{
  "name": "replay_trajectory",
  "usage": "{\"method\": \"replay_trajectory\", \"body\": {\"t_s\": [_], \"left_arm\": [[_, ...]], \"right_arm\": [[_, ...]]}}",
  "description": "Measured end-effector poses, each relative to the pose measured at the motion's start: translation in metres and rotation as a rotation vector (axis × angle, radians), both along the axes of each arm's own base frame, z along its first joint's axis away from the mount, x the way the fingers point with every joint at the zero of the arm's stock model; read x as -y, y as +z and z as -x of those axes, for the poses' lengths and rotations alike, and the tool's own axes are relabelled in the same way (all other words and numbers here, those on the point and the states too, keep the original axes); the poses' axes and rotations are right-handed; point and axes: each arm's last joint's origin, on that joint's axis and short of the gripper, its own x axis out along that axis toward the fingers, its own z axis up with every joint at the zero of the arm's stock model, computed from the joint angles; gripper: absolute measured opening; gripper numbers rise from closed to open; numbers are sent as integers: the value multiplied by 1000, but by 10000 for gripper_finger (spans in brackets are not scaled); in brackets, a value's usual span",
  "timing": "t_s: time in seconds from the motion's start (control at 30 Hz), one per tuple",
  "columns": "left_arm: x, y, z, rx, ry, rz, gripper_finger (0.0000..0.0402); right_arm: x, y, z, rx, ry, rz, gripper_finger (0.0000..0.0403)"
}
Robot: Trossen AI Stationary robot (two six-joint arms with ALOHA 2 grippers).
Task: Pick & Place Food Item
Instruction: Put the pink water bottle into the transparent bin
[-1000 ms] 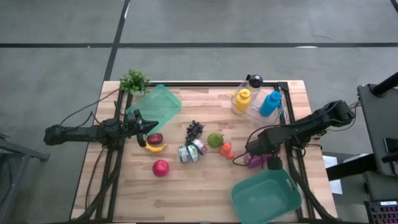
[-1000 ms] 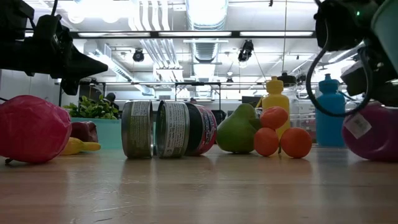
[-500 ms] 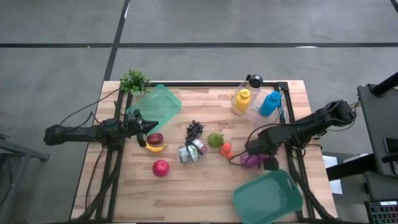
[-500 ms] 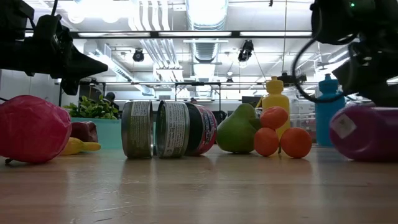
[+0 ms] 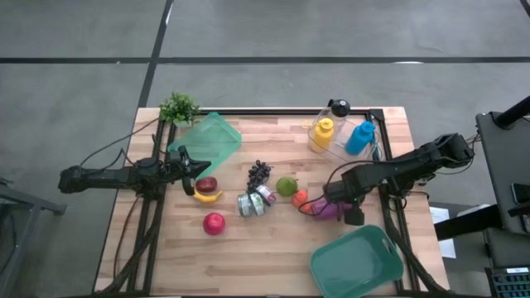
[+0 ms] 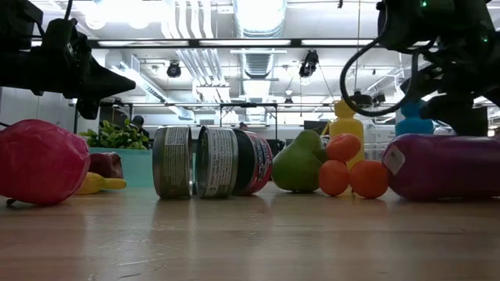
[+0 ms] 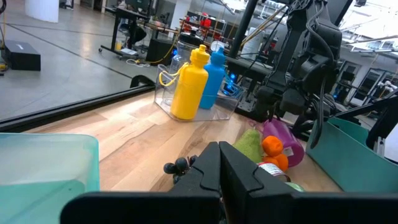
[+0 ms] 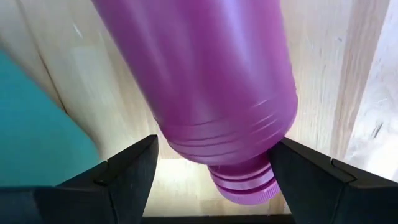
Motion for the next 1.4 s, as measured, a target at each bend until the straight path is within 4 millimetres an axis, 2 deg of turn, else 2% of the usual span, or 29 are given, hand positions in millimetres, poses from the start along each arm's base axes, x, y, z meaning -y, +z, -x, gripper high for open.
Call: {"method": "replay_trajectory", "body": {"t_s": [0.3, 0.57, 0.7, 0.93, 1.23, 1.4], "left_arm": [[0, 0, 0, 0, 0, 0, 1], [0, 0, 0, 0, 0, 0, 1], [0, 0, 0, 0, 0, 0, 1], [0, 0, 0, 0, 0, 0, 1], [0, 0, 0, 0, 0, 0, 1], [0, 0, 0, 0, 0, 0, 1]], "right_arm": [[1, -3, 3, -14, 49, 6, 293], [1, 11, 3, -39, 38, 15, 293], [1, 11, 6, -55, 33, 19, 293], [0, -2, 13, -94, 45, 28, 293], [1, -26, 18, -48, 32, 21, 293], [1, -29, 18, -42, 12, 21, 293]]}}
